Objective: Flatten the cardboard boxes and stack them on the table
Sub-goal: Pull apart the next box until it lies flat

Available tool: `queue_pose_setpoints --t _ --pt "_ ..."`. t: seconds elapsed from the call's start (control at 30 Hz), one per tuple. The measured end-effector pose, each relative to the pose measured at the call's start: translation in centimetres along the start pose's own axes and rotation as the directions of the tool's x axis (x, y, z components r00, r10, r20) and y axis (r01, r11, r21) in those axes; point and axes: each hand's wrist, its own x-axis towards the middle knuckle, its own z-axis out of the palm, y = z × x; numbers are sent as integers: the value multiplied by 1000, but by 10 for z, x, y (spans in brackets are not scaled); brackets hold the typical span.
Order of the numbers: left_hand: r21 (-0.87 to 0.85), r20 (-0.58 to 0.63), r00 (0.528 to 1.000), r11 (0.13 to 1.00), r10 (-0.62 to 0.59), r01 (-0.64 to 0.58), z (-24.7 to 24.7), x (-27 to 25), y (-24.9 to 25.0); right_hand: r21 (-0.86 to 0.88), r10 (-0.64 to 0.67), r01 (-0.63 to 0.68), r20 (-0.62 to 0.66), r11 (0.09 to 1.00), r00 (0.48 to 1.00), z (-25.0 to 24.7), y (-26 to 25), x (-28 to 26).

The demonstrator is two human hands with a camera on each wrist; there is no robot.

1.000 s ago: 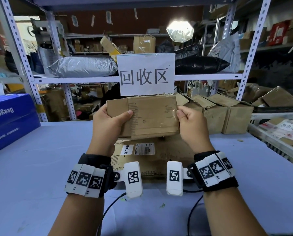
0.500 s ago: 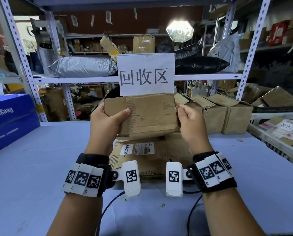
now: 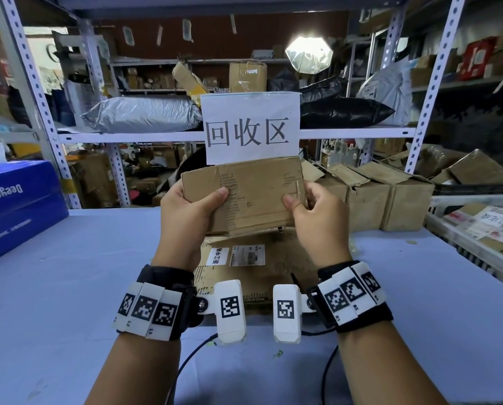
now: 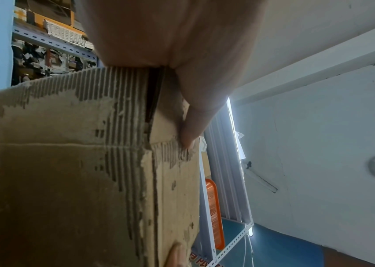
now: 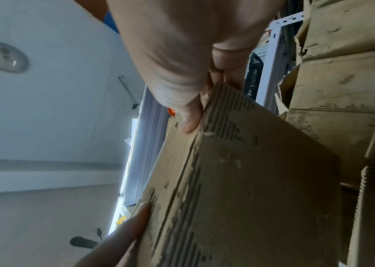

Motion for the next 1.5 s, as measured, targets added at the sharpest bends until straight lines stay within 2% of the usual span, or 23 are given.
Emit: queue_pose_setpoints --t 0.13,0.3,0.37,0.47,0.73,0.93,1.1,1.23,1.37,1.43,1.5 --pt "-1 -7 1000 1000 12 -12 -1 0 1 -63 -65 62 -53 996 996 -4 -4 1" --pt "-31 -16 1000 1000 5 -6 0 -1 2 -17 3 -1 107 1000 994 -2 -7 0" --pt "-38 -5 1000 999 8 -9 2 -3 2 -7 35 -34 82 999 996 2 -7 0" --pt "-30 11 1000 999 18 -18 1 -3 2 -36 5 -5 14 999 1000 3 -7 0" --pt "12 9 999 999 39 -39 0 1 1 -102 -85 86 9 991 996 -7 -4 1" --pt "-13 -8 1000 1000 28 -28 1 -1 -2 -19 30 -28 159 999 987 -6 -6 -2" --pt "-35 24 999 999 20 -19 5 -4 -3 -53 56 -54 37 997 998 -2 -5 -1" --pt "-12 31 999 1000 16 -15 7 -5 -3 -166 -21 12 -56 986 998 -7 -3 3" --pt "-8 25 999 1000 24 -23 7 -4 -3 -197 -53 40 -62 980 997 -14 3 6" --pt "-10 16 1000 1000 23 -23 5 -4 -3 -151 -39 35 -23 988 999 -17 2 5" --pt "-22 12 1000 1000 20 -19 4 -3 -2 -94 8 2 111 996 994 -16 -1 3"
